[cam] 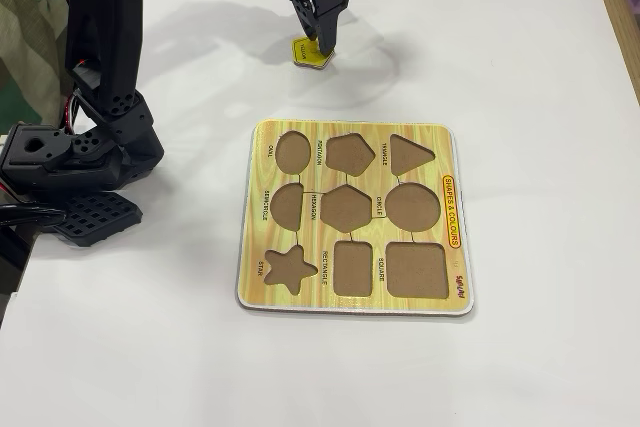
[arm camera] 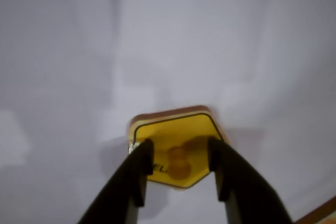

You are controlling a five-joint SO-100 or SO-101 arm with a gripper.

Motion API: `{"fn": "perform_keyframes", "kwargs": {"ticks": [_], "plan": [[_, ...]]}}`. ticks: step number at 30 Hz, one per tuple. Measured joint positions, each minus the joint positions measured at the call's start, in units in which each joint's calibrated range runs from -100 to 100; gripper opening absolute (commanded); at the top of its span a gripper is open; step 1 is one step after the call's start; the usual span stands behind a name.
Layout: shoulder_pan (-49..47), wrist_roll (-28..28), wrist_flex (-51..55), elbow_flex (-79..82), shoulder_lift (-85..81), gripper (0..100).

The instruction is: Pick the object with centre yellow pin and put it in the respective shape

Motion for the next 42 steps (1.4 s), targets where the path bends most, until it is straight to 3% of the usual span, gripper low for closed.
{"fn": "perform_keyframes", "kwargs": {"ticks": [14,20,42], "plan": [[0.00,0.00,0.00,1.44,-0.17,12],[0.09,0.00,0.00,1.44,-0.17,2],[1.22,0.00,0.00,1.89,-0.34,2]]}}
